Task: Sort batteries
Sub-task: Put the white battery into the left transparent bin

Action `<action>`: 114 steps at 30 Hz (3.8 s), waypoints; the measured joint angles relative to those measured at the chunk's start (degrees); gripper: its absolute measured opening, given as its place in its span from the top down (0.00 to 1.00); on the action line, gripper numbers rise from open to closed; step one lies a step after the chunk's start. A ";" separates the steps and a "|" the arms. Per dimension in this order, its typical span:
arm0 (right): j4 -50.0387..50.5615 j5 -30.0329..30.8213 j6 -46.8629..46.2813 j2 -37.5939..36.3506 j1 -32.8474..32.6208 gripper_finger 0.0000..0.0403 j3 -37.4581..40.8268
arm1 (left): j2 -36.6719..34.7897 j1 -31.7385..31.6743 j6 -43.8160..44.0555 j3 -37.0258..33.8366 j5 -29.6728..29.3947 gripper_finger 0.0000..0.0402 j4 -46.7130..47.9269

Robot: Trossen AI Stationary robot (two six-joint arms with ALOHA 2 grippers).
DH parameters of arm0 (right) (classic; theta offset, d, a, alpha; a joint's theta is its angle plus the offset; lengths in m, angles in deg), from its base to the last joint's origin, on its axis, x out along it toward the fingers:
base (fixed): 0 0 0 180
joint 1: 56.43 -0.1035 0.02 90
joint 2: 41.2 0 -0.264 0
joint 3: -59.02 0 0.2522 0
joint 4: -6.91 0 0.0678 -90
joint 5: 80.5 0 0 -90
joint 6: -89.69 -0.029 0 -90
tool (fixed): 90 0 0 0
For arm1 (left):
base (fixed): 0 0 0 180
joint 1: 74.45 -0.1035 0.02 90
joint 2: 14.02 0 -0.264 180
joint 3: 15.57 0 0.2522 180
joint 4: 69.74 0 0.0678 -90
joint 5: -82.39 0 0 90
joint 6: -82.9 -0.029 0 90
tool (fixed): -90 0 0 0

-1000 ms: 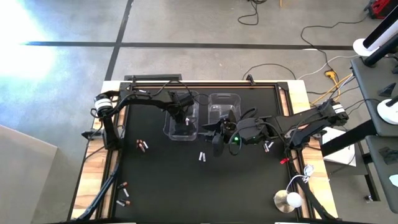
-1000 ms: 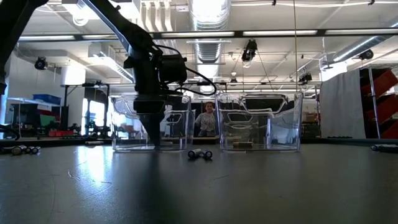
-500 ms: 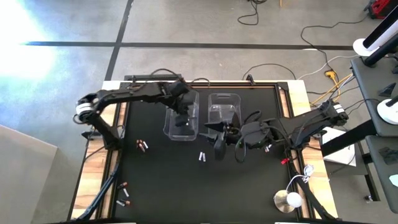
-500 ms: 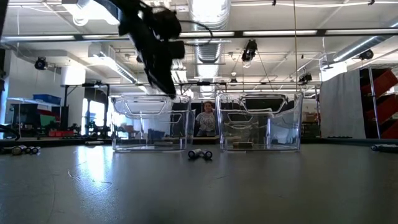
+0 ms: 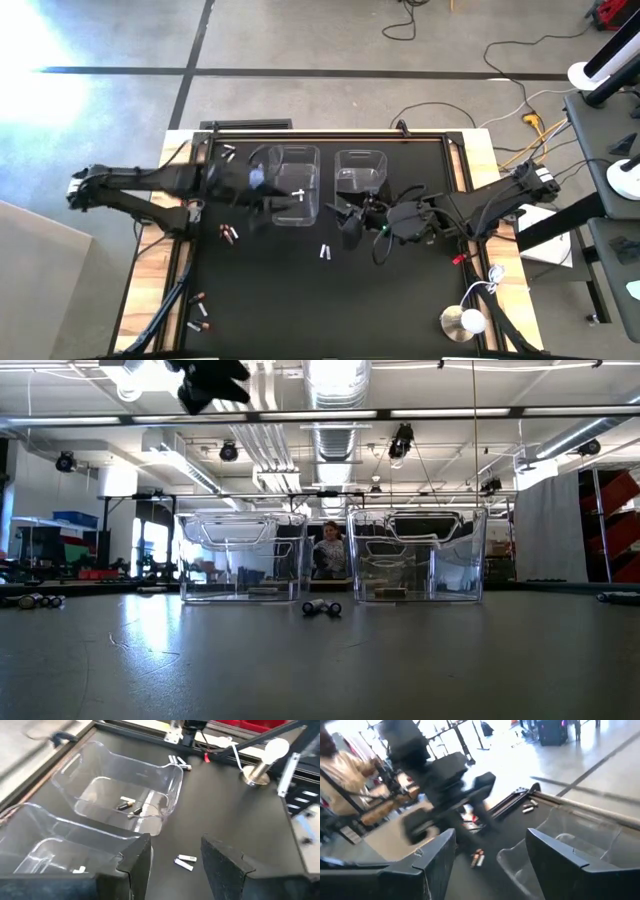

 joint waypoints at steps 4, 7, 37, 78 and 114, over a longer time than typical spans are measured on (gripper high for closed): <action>-0.51 0.02 7.23 0.00 1.17 0.42 0.00 | -0.68 13.15 6.75 -0.84 -15.18 0.62 0.71; -0.57 0.43 13.38 0.00 2.47 0.43 0.00 | 0.73 20.42 11.94 -0.90 -20.60 0.62 0.53; 29.20 9.07 -11.37 0.02 -21.07 0.45 9.46 | 40.36 31.63 50.90 -0.96 -34.66 0.62 -17.77; 32.91 9.26 -21.48 0.02 -19.90 0.46 9.46 | 56.67 21.82 41.76 -0.92 -41.45 0.62 -33.56; 33.60 6.35 -24.79 1.18 -19.72 0.46 13.70 | 49.60 21.77 38.20 -1.25 -26.97 0.97 -20.69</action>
